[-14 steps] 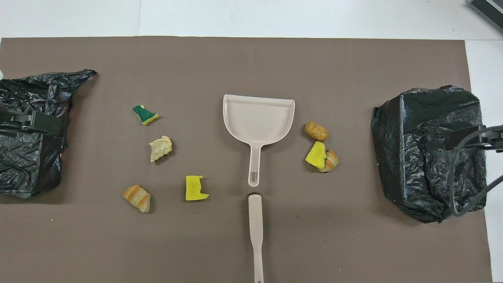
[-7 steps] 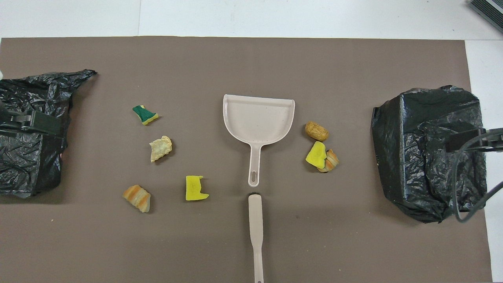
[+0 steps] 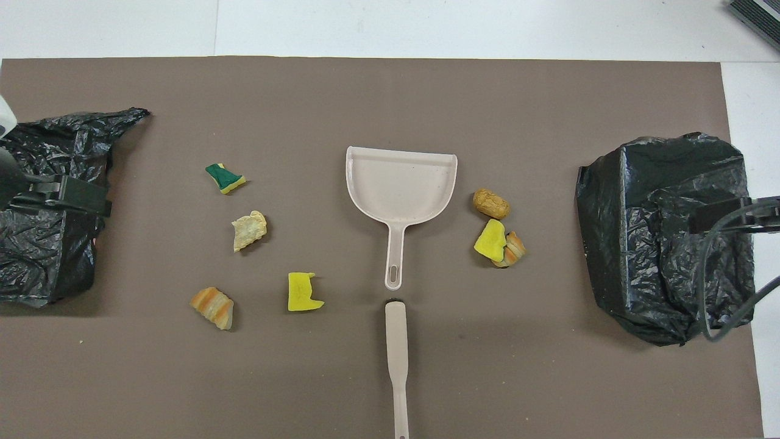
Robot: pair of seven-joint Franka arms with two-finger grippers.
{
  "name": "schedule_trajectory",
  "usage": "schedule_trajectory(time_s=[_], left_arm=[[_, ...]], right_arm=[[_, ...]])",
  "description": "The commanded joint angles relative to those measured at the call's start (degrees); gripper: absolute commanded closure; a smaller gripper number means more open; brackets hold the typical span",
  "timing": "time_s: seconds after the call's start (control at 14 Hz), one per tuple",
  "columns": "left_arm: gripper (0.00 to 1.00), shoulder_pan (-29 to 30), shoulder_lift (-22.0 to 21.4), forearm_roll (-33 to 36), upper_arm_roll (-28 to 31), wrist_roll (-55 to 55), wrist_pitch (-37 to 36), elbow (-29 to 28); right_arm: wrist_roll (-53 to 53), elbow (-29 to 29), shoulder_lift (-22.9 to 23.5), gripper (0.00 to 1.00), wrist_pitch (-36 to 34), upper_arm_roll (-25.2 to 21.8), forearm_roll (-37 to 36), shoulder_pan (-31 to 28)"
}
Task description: Sweep and dump trash in bin
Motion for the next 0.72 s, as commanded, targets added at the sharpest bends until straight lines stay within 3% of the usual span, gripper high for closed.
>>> schedule_trajectory(time_s=[0.0,0.22,0.65], left_arm=[[0.0,-1.97,-3.83,-0.65,-0.79,-0.7,1.99,-5.26],[0.0,-5.13,-6.82,-0.65,-1.06,-3.32,8.32,-13.78],[0.0,-15.15,-9.02,-0.56,-1.41,-11.58,19.39,-24.86]], right_arm=[[-1.73,-1.42,-0.9,0.0,1.41,0.0,0.91,-1.03],[-1.29,-1.33,-0.72,0.0,2.81,0.09,0.82,-1.03],[-1.11,-1.33,-0.46,0.0,5.37,0.0,0.73,-1.12]])
